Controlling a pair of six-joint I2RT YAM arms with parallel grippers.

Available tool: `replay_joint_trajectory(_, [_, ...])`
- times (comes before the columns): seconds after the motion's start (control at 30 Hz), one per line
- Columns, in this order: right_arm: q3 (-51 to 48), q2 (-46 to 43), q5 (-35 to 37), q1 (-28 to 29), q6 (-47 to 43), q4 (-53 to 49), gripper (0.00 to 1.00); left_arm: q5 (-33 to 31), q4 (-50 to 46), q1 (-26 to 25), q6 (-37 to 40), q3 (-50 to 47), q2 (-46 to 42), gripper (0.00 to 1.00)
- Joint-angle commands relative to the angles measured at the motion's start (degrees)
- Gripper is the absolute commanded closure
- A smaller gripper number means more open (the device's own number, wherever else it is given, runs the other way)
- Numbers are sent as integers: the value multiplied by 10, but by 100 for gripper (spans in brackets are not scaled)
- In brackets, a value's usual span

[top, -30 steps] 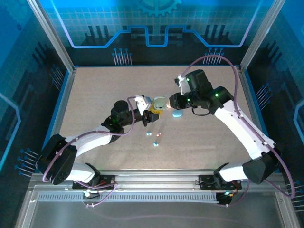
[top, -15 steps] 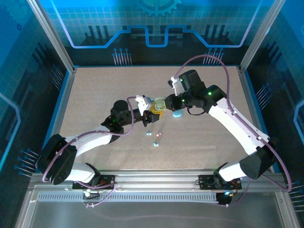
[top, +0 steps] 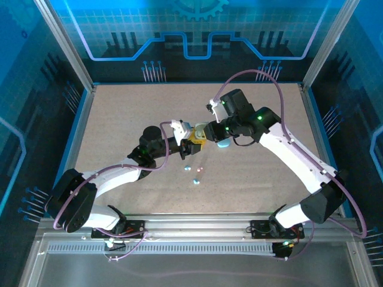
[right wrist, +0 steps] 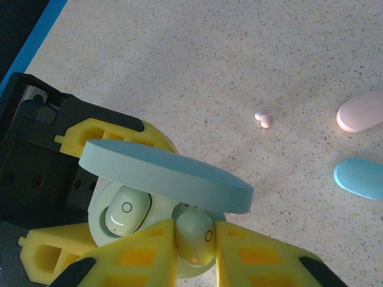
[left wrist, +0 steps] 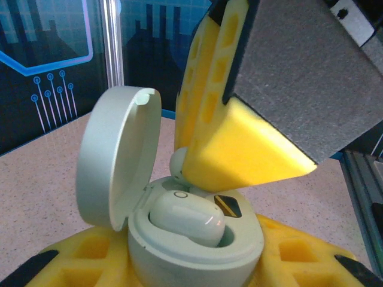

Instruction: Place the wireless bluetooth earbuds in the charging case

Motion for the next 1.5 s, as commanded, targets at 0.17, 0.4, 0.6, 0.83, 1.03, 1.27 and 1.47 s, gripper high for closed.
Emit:
replay_joint_trajectory(0.17, [22,11,6,12,-24,-39,75,11,41,-5,0,23,3,69])
replay_joint_trajectory(0.4, [34,16,-1,12,-28,-39,69,13,40,-5,1,26,6,69])
replay_joint_trajectory(0.6, [37,8,-25,4,-20,-23,64,12,41,-5,2,27,9,69])
replay_joint_trajectory(0.83, [31,-10,-36,-9,-5,-18,63,11,46,-5,1,26,12,69])
replay_joint_trajectory(1.03, [-14,-68,-25,-44,36,37,61,14,48,-5,8,24,11,69])
replay_joint_trajectory(1.27, [-22,-47,-141,-142,169,110,56,23,2,-7,59,31,-7,70])
replay_joint_trajectory(1.47, [60,46,-228,-137,174,65,54,21,-5,-7,62,29,-19,69])
